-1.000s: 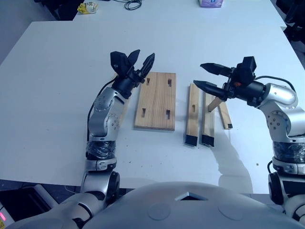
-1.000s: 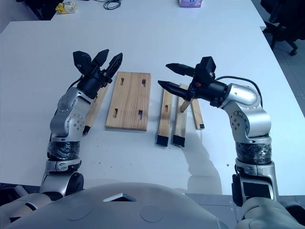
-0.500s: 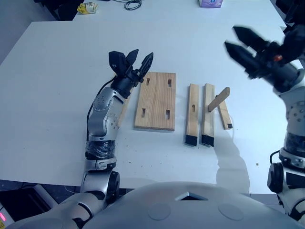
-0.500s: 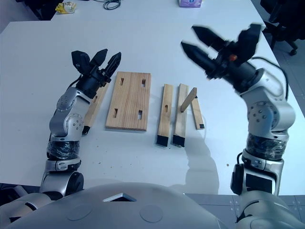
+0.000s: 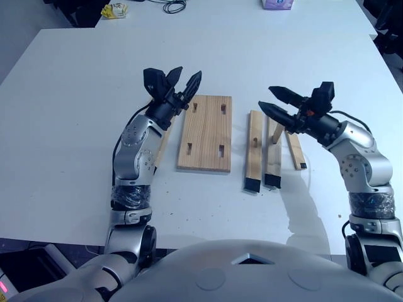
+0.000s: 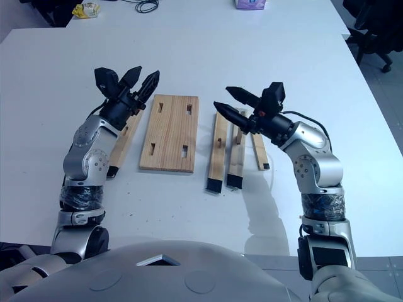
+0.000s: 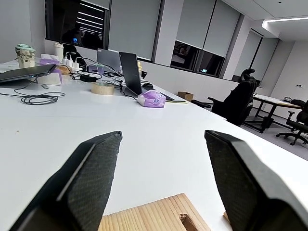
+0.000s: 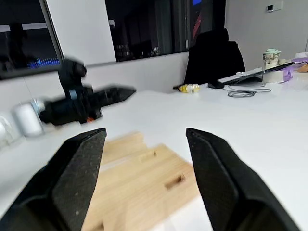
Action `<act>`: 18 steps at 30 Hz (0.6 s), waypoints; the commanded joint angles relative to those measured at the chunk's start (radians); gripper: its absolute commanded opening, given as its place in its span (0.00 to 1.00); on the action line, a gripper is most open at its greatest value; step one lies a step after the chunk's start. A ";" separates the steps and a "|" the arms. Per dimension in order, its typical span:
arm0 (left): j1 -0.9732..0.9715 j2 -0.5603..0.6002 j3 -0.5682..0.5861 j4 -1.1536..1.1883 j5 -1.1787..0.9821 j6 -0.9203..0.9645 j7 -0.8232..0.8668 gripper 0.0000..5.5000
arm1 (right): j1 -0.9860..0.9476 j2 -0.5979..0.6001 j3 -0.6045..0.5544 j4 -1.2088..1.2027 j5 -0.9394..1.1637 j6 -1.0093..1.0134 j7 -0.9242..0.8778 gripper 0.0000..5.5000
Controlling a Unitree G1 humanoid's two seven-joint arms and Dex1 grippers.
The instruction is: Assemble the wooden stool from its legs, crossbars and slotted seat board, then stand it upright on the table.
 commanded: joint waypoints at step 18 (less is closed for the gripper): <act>0.232 -0.112 0.063 -0.358 -0.082 0.065 0.254 0.58 | 0.078 -0.470 -0.067 -0.104 -0.043 0.332 0.158 0.56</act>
